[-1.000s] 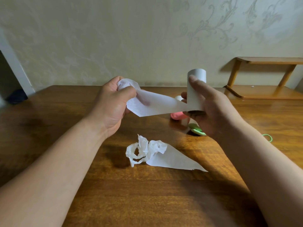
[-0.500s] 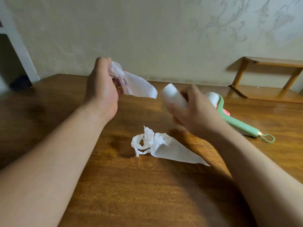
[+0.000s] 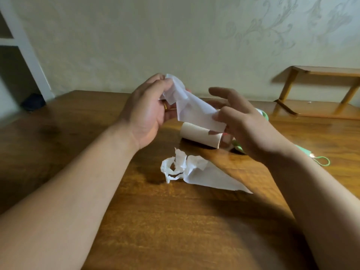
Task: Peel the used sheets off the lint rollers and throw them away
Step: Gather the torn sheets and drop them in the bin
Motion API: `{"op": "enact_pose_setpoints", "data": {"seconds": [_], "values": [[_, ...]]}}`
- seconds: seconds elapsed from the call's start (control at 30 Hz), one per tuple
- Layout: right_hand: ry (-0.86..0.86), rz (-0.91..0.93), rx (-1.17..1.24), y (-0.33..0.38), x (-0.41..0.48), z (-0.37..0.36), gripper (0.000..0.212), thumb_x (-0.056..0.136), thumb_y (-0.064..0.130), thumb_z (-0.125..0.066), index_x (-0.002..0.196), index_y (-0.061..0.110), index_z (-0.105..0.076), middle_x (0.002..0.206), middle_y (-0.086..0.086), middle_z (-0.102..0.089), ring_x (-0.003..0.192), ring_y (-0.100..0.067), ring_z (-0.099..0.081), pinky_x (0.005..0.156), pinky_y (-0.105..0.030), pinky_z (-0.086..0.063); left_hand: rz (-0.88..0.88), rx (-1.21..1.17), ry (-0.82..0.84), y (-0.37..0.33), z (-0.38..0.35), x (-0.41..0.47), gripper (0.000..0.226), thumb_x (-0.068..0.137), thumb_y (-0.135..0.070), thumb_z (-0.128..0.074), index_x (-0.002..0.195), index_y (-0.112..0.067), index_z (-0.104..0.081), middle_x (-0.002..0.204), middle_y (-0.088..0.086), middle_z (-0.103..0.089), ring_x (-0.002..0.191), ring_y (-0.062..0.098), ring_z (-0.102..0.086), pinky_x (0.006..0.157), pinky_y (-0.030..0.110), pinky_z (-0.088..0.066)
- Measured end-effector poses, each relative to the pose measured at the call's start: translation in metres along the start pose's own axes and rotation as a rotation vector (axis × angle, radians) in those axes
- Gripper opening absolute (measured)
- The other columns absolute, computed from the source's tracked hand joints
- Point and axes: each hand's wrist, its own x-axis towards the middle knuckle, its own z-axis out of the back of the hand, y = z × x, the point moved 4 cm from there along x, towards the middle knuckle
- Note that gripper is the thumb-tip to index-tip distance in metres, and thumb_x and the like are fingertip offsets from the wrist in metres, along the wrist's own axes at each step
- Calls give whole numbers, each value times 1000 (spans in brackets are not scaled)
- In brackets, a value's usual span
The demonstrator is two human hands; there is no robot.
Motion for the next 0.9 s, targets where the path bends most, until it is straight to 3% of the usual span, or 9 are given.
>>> {"op": "enact_pose_setpoints", "data": {"seconds": [0.1, 0.17, 0.3, 0.4, 0.47, 0.57, 0.7, 0.8, 0.9], "values": [[67, 61, 112, -1, -2, -11, 26, 102, 25, -75, 127, 21, -72, 98, 7, -84, 72, -2, -75, 53, -14, -52, 1, 193, 37, 5, -12, -13, 20, 103, -27, -54, 91, -15, -66, 102, 21, -79, 106, 29, -71, 87, 41, -57], [19, 89, 15, -2, -1, -10, 3, 102, 19, -78, 104, 17, -77, 77, 7, -78, 57, 1, -64, 49, -15, -48, -3, 361, 47, 9, -14, -23, 24, 99, -35, -55, 89, -14, -63, 99, 25, -71, 98, 25, -62, 93, 43, -46], [79, 71, -161, 5, -8, -14, 12, 98, 35, -80, 107, 26, -81, 93, 6, -83, 76, -5, -72, 69, -27, -56, 101, 502, 16, 13, -7, -60, 40, 111, -47, -52, 84, -19, -61, 83, -5, -63, 86, 8, -62, 94, 35, -43], [221, 9, -390, -5, -33, -36, 20, 95, 39, -83, 111, 36, -72, 94, 12, -78, 86, -7, -76, 68, -19, -56, 182, 692, 12, 21, -5, -83, 42, 112, -48, -51, 89, -16, -65, 94, 10, -69, 96, 27, -68, 90, 47, -53], [209, 4, -640, -13, -49, -47, 27, 94, 39, -83, 116, 40, -68, 97, 17, -71, 88, -6, -71, 67, -16, -48, 203, 861, 15, 24, -7, -90, 40, 112, -44, -53, 88, -18, -69, 102, 7, -72, 97, 27, -68, 84, 47, -55], [197, -46, -698, -17, -61, -52, 50, 96, 42, -81, 144, 35, -65, 104, 15, -67, 85, -4, -64, 68, -18, -45, 210, 1139, 9, 26, -7, -96, 37, 111, -42, -57, 79, -25, -66, 115, -2, -62, 91, 11, -64, 68, 25, -46], [200, -51, -847, -9, -59, -59, 23, 100, 44, -73, 117, 29, -77, 107, 3, -72, 86, -13, -64, 64, -28, -43, 284, 1251, -146, 19, 0, -96, 33, 102, -51, -71, 100, -27, -49, 104, -3, -60, 79, 11, -59, 57, 25, -39], [103, -18, -895, -5, -55, -63, 18, 101, 38, -70, 87, 28, -67, 85, 7, -67, 77, -15, -64, 59, -28, -42, 207, 1198, -47, 17, -3, -97, 50, 107, -43, -67, 149, -28, -45, 129, -3, -66, 105, 16, -69, 80, 30, -56], [5, -94, -640, -15, -57, -52, 28, 100, 28, -68, 73, 23, -67, 68, 5, -68, 64, -13, -64, 56, -27, -45, 167, 1104, 137, 31, -22, -111, 57, 112, -45, -53, 166, -40, -36, 164, -5, -54, 142, 17, -56, 106, 30, -43]]}}
